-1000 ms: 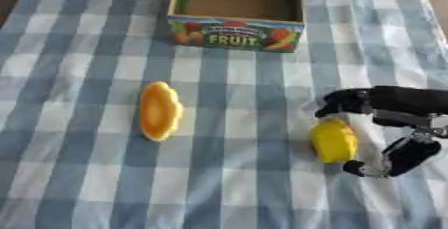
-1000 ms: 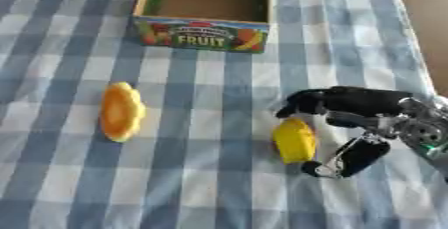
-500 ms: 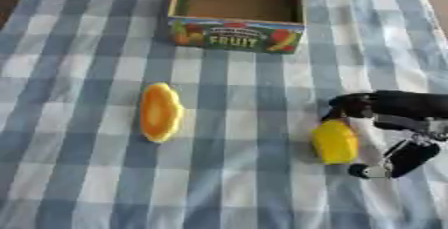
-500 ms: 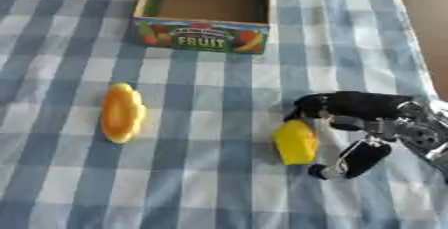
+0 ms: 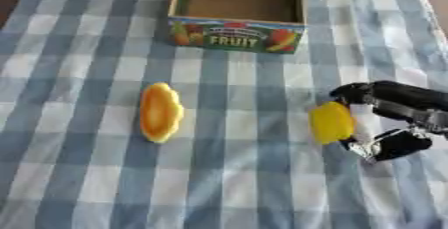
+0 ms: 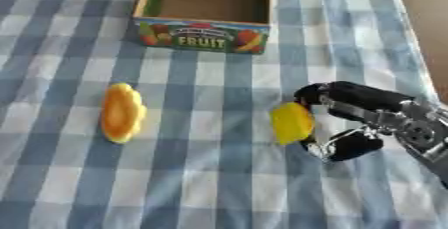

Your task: Pick up objects on the table and place them in the box.

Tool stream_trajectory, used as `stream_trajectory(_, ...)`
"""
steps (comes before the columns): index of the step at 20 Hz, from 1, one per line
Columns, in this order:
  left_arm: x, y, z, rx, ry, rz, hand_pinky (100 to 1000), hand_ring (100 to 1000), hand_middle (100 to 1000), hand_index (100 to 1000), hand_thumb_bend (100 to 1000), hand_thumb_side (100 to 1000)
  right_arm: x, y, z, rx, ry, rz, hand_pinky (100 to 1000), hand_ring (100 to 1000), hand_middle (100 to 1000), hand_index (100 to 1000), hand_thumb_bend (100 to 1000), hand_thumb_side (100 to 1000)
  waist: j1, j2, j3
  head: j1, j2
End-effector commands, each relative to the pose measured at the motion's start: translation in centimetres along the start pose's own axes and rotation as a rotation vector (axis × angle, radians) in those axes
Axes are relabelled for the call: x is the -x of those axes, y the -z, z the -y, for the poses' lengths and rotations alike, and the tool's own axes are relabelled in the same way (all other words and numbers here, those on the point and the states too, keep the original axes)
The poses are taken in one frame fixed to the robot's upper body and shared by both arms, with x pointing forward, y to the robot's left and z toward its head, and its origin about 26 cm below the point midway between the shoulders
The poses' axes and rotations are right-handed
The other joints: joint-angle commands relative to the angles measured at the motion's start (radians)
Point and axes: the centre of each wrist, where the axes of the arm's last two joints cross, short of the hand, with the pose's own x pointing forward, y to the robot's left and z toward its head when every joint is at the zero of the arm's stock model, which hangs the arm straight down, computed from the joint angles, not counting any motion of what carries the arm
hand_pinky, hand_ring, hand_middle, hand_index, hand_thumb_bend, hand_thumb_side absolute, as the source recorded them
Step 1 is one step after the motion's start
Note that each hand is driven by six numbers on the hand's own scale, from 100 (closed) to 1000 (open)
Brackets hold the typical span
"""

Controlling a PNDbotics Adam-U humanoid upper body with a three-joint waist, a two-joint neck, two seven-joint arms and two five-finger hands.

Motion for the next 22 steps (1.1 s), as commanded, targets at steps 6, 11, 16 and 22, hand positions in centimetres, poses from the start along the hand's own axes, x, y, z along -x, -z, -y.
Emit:
stream_trajectory(6,-0.4,0.7,-0.3,0.013,0.008,0.026,779,874,807,850,192,359,-1.7,-1.2,3.7,0.23,0.0,0.008,796,825,423,493,100,100,-0.001,-0.028,-0.004,0.004,-0.006)
stream_trajectory(11,-0.4,0.6,-0.3,0.016,0.011,0.024,779,874,807,850,191,358,-4.4,-1.9,9.2,0.399,-0.13,0.134,759,773,440,510,100,100,-0.004,-0.034,-0.006,-0.002,-0.006)
stream_trajectory(16,-0.5,0.7,-0.2,0.019,0.004,0.03,779,873,806,849,196,351,-4.9,-0.1,14.6,0.423,-0.185,0.18,741,769,450,520,100,100,-0.009,-0.035,0.005,-0.02,-0.012)
stream_trajectory(22,-0.6,1.1,0.3,0.016,-0.023,0.045,779,873,806,849,195,353,-0.5,6.3,19.2,0.503,-0.17,0.091,755,775,457,530,100,100,-0.01,-0.021,0.028,-0.045,-0.032)
